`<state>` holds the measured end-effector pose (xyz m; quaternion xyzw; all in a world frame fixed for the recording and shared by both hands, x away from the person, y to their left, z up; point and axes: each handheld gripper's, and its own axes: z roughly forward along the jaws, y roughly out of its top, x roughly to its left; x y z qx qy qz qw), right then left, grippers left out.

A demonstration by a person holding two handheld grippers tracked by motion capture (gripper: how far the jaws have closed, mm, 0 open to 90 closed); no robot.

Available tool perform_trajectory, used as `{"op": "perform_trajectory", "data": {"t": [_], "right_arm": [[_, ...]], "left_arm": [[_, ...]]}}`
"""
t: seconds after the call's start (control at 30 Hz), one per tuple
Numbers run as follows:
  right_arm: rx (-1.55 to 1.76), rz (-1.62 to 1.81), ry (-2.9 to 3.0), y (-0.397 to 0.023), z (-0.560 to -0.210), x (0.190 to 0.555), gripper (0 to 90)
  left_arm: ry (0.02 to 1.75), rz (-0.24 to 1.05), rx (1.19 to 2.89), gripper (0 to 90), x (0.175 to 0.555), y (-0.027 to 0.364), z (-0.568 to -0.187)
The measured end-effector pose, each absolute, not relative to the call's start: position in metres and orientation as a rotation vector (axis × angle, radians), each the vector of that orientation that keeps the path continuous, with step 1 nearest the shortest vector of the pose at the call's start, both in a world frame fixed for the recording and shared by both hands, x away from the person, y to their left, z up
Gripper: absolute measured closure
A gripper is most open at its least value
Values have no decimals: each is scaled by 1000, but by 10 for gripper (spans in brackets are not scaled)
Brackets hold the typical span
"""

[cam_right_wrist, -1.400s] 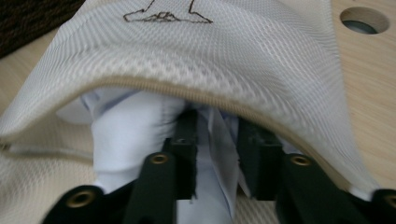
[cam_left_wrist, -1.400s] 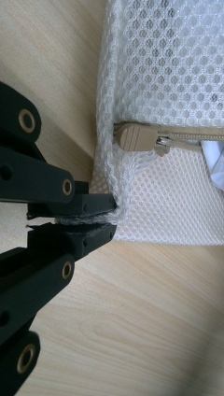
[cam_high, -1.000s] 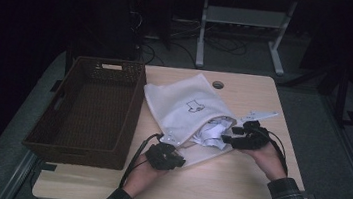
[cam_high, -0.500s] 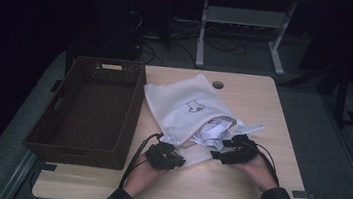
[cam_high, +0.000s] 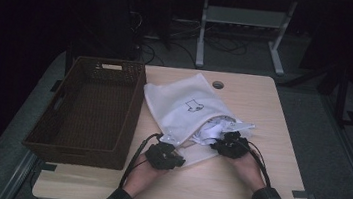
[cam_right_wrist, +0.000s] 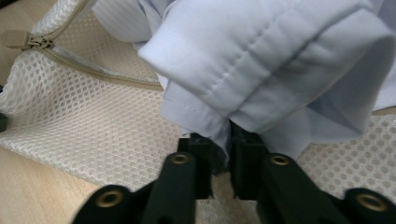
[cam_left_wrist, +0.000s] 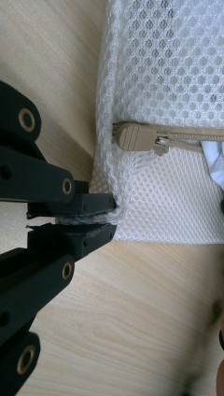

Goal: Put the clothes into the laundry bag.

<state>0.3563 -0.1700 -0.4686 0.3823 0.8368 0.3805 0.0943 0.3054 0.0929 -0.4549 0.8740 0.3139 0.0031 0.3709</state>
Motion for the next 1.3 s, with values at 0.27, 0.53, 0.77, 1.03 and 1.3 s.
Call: {"op": "perform_trajectory", "data": {"t": [0.27, 0.53, 0.77, 1.03, 1.3], "right_arm": [[1098, 1137, 2480, -168, -462, 359, 840], [1090, 1148, 2448, -162, -453, 373, 849], [1088, 1171, 2427, -150, -450, 386, 851], [1091, 1182, 2416, -141, -452, 397, 851], [1095, 1208, 2401, -131, -454, 405, 853]], "left_arm": [[801, 8, 2243, 851, 305, 93, -454], [794, 7, 2251, 853, 304, 92, -453], [784, -6, 2255, 854, 302, 91, -452], [766, -23, 2259, 854, 299, 87, -451], [720, -54, 2272, 854, 294, 80, -451]]}}
